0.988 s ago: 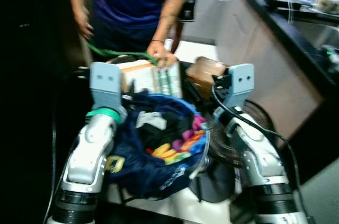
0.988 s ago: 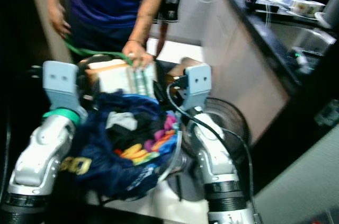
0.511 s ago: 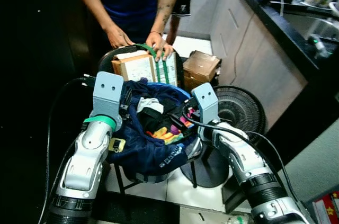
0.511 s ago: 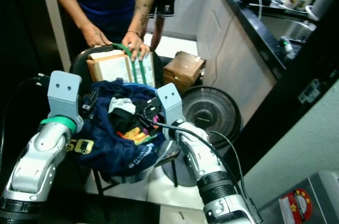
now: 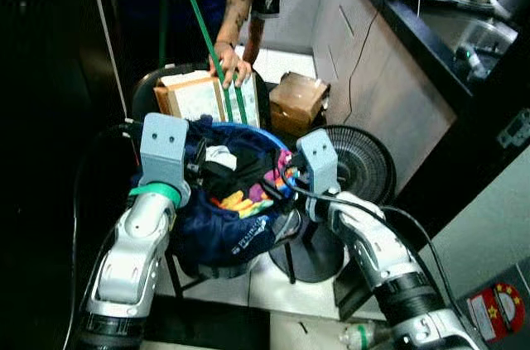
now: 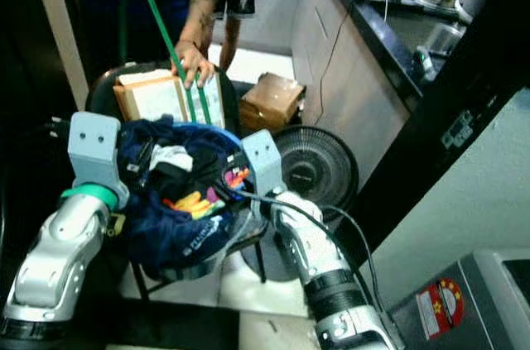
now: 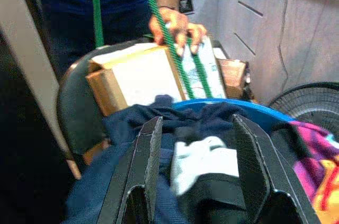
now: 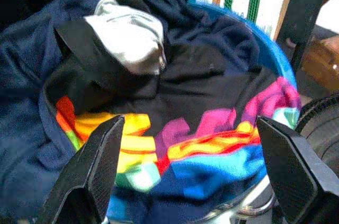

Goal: Clothes washing

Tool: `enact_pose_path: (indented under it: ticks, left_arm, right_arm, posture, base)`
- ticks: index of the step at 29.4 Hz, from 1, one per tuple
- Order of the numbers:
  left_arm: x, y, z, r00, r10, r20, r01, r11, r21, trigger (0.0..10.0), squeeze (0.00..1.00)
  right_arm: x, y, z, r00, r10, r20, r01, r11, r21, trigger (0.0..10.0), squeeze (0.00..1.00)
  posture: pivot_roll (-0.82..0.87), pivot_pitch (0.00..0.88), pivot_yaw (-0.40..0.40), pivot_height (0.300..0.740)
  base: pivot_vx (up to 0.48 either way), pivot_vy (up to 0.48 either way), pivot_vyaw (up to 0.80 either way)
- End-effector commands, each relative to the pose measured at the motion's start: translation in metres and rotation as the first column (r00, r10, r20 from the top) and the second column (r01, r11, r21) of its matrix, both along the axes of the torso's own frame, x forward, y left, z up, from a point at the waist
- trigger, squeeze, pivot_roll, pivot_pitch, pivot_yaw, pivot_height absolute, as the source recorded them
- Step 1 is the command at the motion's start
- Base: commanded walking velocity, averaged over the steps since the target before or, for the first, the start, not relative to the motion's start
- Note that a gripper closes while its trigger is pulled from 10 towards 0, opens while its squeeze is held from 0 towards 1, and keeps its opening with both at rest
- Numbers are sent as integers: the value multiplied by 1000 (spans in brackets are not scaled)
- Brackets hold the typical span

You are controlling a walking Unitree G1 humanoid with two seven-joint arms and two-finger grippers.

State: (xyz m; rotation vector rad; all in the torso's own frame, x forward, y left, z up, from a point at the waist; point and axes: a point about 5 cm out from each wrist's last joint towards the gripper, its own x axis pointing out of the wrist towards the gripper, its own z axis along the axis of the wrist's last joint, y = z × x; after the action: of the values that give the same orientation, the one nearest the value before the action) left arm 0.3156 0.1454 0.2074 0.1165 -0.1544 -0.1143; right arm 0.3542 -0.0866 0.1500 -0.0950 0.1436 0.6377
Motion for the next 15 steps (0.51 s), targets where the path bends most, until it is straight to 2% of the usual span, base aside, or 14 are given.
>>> enact_pose_path:
  ticks: [1, 11, 15]
  left_arm:
    - [-1, -6, 0, 1000, -30, -2, 30, 1000, -9, 10000, 0]
    - [-3, -6, -1, 999, -33, -17, 32, 999, -24, 10000, 0]
    - [-3, -5, 0, 999, -26, -20, 25, 999, -29, 10000, 0]
  right_arm:
    - [3, 2, -8, 999, -10, -40, 10, 1000, -15, 10000, 1000]
    - [11, 10, -1, 999, -27, -32, 27, 1000, 12, 10000, 1000]
    - [14, 10, 13, 999, -43, 27, 39, 993, 108, 10000, 1000]
  posture:
    - [20, 47, -76, 740]
    - [21, 73, -80, 740]
    - [23, 79, -82, 740]
  base:
    - [0, 0, 0]
    - [0, 0, 0]
    - [0, 0, 0]
